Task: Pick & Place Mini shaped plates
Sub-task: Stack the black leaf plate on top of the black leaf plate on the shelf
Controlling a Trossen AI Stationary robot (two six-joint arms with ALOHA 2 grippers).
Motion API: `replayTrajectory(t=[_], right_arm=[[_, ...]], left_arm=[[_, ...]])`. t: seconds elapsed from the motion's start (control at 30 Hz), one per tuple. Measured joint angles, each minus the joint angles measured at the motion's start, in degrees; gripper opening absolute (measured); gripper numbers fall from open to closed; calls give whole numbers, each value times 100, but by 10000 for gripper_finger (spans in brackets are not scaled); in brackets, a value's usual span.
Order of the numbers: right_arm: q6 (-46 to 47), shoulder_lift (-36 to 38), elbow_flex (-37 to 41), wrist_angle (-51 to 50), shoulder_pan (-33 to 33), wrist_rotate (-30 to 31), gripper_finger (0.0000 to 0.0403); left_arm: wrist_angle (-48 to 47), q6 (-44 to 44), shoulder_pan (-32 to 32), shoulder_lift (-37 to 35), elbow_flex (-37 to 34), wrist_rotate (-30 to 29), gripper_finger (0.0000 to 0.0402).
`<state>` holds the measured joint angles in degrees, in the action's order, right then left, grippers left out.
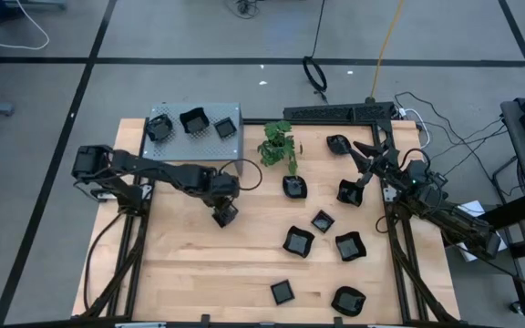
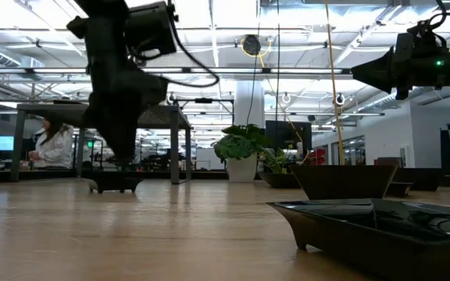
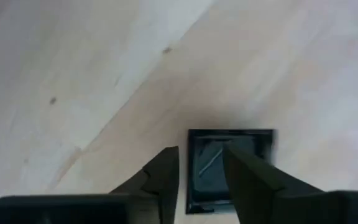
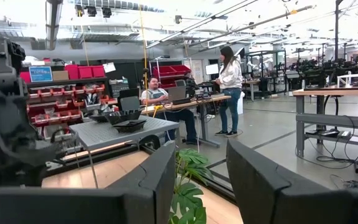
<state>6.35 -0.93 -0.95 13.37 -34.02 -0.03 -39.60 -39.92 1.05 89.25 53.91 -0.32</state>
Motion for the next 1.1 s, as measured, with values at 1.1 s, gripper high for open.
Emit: replayTrajectory(t=[1.1], right_arm=[[2, 2, 0, -6, 0, 0, 130]], left_arm=[[77, 5328, -1904, 462, 7, -1065, 90]])
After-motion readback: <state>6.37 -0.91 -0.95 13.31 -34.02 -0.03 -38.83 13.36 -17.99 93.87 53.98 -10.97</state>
